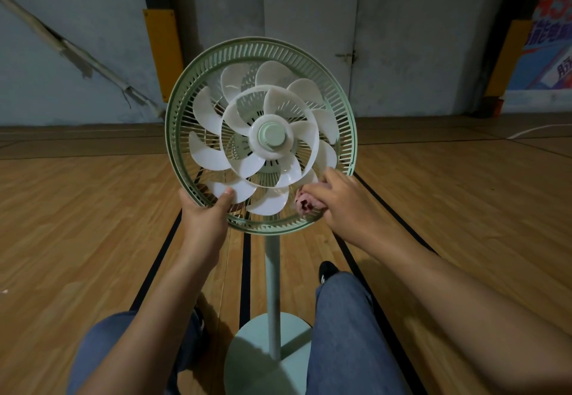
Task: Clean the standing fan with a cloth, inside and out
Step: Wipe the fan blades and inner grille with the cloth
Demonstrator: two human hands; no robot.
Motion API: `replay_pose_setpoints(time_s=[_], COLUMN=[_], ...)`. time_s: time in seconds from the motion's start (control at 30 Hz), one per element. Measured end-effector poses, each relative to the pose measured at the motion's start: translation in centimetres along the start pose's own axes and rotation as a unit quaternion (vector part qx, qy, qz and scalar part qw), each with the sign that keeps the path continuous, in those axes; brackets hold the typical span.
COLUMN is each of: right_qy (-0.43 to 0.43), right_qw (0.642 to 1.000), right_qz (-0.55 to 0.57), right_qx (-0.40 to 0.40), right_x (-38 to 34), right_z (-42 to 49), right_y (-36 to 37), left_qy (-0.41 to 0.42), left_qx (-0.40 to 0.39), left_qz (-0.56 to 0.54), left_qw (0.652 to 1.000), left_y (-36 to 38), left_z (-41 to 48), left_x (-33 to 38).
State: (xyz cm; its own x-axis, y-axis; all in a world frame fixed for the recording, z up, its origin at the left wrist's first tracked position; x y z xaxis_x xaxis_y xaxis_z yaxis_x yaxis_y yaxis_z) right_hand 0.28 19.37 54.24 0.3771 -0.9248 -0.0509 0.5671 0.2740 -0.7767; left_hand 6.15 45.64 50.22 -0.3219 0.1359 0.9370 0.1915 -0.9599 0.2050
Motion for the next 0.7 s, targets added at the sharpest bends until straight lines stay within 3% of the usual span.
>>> replay_pose_setpoints(time_s=[0.23,0.7], right_qy=[0.032,0.007], right_qw=[0.998,1.000], right_qz=[-0.016,-0.015], right_qx=[0.056,-0.022], right_x=[0.7,-2.2], right_z=[1.4,-0.1], right_y=[-1.2,2.9], left_qy=[-0.011,-0.008], left_qx=[-0.003,0.013], left_qz=[-0.010,0.014], left_qw=[1.000,1.000], left_y=[0.0,0.1], left_z=[-0.1,0.1], left_x=[0.0,0.1])
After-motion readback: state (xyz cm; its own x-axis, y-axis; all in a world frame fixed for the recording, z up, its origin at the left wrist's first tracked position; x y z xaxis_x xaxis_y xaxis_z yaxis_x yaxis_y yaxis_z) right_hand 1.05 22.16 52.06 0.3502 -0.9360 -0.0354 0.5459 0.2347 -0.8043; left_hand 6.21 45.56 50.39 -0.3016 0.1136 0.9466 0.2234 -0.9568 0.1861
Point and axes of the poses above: each hand's wrist, its own z-axis towards the middle knuckle, its own y-axis out of the palm, x = y × z, the point moved 1 cm from there along z, towards the middle knuckle, and after that the axes turned 1 degree about x, right-handed, at the moved point
